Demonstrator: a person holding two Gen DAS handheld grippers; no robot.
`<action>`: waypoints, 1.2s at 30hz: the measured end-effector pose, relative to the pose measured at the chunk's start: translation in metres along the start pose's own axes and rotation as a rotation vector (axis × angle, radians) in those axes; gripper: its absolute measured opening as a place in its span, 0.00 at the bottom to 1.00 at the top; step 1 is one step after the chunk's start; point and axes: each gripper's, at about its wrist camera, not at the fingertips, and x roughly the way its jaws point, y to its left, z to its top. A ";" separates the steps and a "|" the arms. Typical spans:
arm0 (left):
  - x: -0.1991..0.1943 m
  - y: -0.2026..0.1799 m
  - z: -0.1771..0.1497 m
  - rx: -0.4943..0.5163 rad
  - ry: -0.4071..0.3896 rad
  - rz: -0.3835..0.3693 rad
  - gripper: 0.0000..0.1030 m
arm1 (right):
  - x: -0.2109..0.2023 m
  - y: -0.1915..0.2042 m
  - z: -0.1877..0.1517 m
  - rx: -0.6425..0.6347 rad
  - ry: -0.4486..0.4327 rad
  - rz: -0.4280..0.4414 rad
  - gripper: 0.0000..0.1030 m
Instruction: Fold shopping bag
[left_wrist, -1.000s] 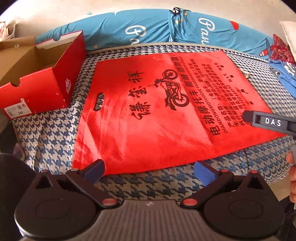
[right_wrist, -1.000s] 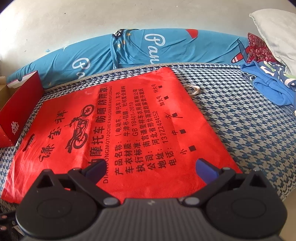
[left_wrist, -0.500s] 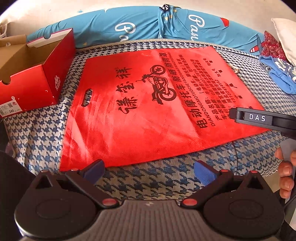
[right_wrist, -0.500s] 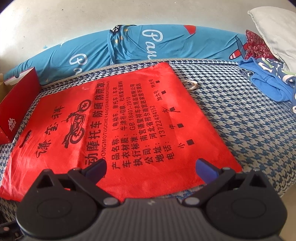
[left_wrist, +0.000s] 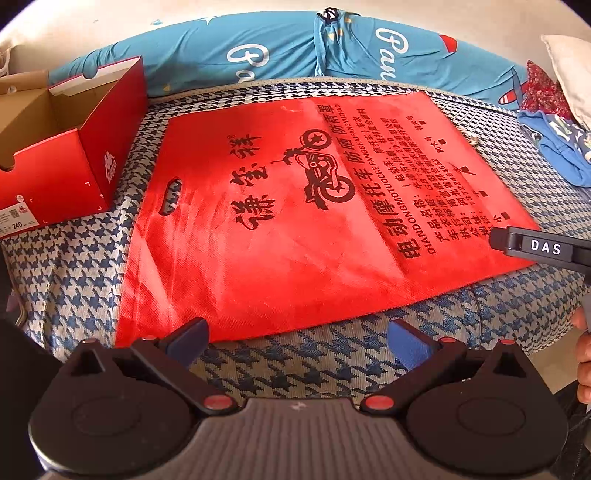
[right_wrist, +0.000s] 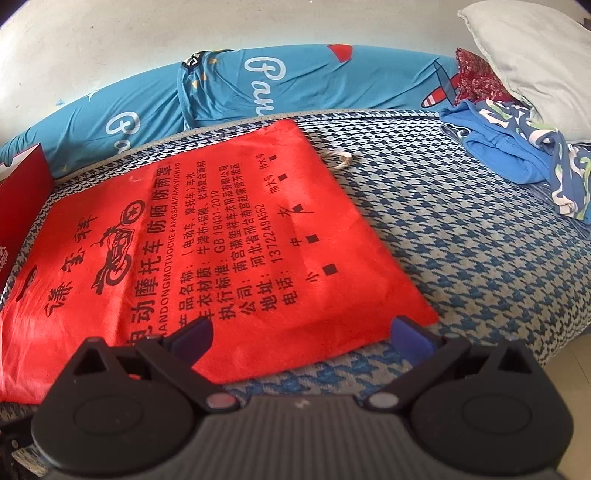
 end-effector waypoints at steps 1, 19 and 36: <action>0.001 0.001 0.001 -0.002 -0.005 0.000 1.00 | 0.000 -0.005 -0.001 0.018 0.003 -0.002 1.00; 0.067 -0.001 0.030 0.038 -0.011 0.030 1.00 | 0.005 -0.036 -0.009 0.150 0.039 -0.013 0.96; 0.076 0.018 0.025 0.016 -0.043 -0.007 1.00 | 0.042 -0.034 -0.004 0.265 0.029 -0.006 0.88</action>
